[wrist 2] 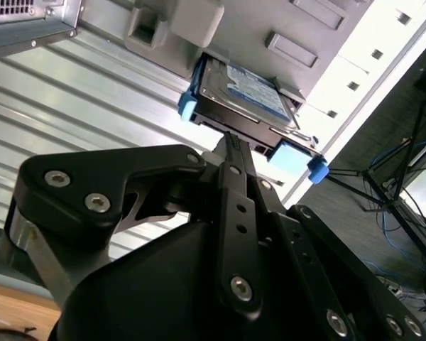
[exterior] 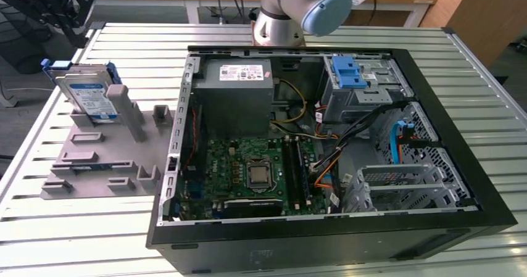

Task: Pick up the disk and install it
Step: 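Reach for the disk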

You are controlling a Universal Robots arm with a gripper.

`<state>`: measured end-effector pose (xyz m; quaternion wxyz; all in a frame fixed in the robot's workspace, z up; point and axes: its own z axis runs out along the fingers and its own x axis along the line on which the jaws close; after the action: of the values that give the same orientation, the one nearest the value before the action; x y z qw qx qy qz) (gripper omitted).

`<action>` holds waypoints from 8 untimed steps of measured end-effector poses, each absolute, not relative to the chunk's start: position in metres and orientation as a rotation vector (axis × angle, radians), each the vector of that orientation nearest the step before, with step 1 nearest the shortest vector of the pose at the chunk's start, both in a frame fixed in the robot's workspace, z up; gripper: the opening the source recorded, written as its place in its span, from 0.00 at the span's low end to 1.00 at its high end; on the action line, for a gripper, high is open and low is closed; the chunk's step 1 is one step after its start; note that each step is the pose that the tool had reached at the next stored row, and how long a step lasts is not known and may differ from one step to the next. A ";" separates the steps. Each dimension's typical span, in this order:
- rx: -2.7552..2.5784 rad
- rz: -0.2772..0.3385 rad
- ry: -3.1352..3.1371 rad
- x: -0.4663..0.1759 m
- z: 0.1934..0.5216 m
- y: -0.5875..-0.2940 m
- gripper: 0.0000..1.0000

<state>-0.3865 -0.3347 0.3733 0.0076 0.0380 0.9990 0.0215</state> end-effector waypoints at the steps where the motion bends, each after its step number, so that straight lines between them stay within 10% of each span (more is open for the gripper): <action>1: 0.119 0.067 3.123 -0.389 0.373 -0.334 0.11; 8: 0.119 0.067 3.123 -0.392 0.373 -0.334 0.11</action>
<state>-0.3923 -0.3343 0.3732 0.0076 0.0380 0.9990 0.0215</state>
